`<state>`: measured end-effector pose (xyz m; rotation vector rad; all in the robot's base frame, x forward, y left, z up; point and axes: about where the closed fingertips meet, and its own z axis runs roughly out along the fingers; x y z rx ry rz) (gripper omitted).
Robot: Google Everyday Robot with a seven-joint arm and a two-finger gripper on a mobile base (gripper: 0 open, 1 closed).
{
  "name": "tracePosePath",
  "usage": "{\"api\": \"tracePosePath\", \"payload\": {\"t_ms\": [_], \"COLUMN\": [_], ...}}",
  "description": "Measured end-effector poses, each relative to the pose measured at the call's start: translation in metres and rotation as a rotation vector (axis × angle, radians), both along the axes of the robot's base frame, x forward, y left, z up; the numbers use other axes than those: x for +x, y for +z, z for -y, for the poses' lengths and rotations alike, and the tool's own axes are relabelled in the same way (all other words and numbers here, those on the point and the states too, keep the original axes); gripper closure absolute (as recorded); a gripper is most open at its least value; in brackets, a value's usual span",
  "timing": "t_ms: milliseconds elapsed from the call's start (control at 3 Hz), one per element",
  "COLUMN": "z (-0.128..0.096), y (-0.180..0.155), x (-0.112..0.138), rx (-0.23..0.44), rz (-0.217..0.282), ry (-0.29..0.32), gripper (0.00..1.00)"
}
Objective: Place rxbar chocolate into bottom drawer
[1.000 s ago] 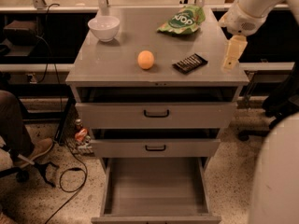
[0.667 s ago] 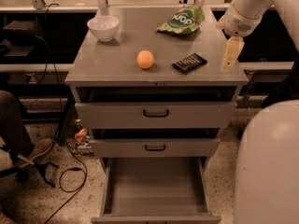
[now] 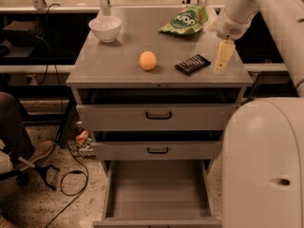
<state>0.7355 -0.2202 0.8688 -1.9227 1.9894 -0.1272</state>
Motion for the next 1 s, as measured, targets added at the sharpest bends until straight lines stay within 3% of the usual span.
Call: {"api": "tracePosePath", "payload": {"t_ms": [1000], "z": [-0.047], "y": [-0.024], "x": [0.016], "rx": [0.036], "rz": [-0.039], "ry": [0.126], "gripper": [0.0]}}
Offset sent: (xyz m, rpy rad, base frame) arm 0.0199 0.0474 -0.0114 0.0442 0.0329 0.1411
